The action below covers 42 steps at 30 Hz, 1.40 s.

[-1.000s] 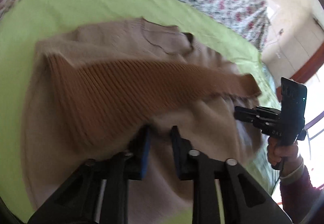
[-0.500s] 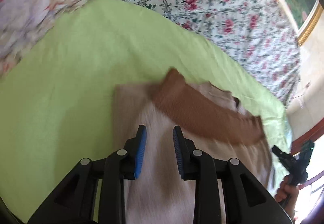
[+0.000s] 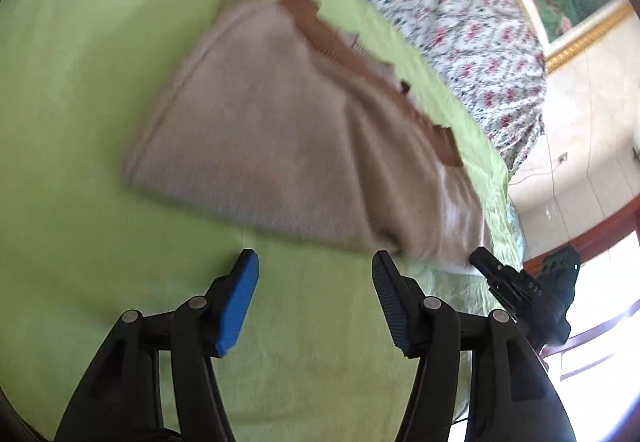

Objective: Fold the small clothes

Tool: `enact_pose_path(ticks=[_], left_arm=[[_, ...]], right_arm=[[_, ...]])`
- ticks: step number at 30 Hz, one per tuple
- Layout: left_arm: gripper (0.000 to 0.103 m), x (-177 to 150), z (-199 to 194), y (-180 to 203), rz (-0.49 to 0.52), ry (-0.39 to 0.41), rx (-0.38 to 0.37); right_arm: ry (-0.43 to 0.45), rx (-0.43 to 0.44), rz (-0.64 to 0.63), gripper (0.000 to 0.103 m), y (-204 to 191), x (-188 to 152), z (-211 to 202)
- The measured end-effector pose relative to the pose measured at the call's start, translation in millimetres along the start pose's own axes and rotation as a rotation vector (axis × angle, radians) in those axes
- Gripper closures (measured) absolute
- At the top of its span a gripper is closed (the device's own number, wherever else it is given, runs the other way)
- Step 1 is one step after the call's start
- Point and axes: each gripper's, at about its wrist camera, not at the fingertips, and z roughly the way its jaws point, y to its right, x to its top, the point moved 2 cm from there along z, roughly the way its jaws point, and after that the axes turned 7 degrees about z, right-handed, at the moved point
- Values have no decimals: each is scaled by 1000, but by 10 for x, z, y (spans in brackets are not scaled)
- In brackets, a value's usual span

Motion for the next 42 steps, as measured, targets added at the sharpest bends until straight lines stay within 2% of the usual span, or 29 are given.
enact_pose_path(ticks=[1, 4, 6, 12, 15, 16, 18, 19, 20, 22, 27, 32, 33, 34, 35, 37, 38, 39, 40, 42], left_arm=[[40, -25, 8, -28, -26, 4, -21], [21, -27, 3, -19, -71, 45, -78], [19, 27, 48, -25, -104, 73, -85], [16, 324, 111, -220, -246, 161, -110], [17, 504, 178, -270, -277, 198, -84], [20, 547, 180, -279, -274, 208, -68], [37, 632, 206, -275, -260, 228, -44], [73, 668, 227, -290, -250, 226, -47], [92, 686, 246, -340, -251, 210, -60], [94, 688, 205, -409, -260, 219, -65], [96, 671, -185, -418, -192, 281, -42], [94, 626, -138, -458, -179, 252, -32], [91, 624, -101, -460, -192, 241, -45], [82, 624, -71, -466, -207, 236, -56], [67, 637, -43, -474, -221, 233, -60], [60, 662, 0, -473, -231, 235, -47], [62, 698, 17, -454, -225, 241, -30], [69, 729, 22, -425, -212, 252, -24], [92, 757, 25, -384, -194, 256, -17], [94, 841, 12, -203, -120, 265, 24]], right_arm=[[-1, 1, 3, 85, -3, -28, -15], [-2, 4, 3, 83, -21, -102, -60], [-1, 3, 2, 76, -27, -146, -77], [-12, 19, -22, 76, -124, -183, -53], [-7, 30, -16, 76, -148, -169, -56], [-5, 30, -15, 76, -147, -170, -60], [1, 32, -18, 76, -162, -152, -72], [3, 32, -21, 76, -167, -150, -80], [8, 34, -23, 76, -173, -138, -96], [14, 46, -20, 76, -178, -115, -126], [39, 59, -21, 76, -177, -27, -222], [39, 60, -20, 76, -168, 56, -200], [38, 63, -20, 76, -168, 75, -194], [37, 68, -21, 76, -172, 94, -189], [35, 71, -21, 76, -175, 106, -183], [24, 86, -24, 76, -178, 160, -150], [15, 91, -29, 76, -188, 211, -114], [10, 94, -31, 76, -188, 244, -90], [-1, 98, -33, 76, -192, 310, -47], [-17, 110, -32, 76, -190, 437, 23]])
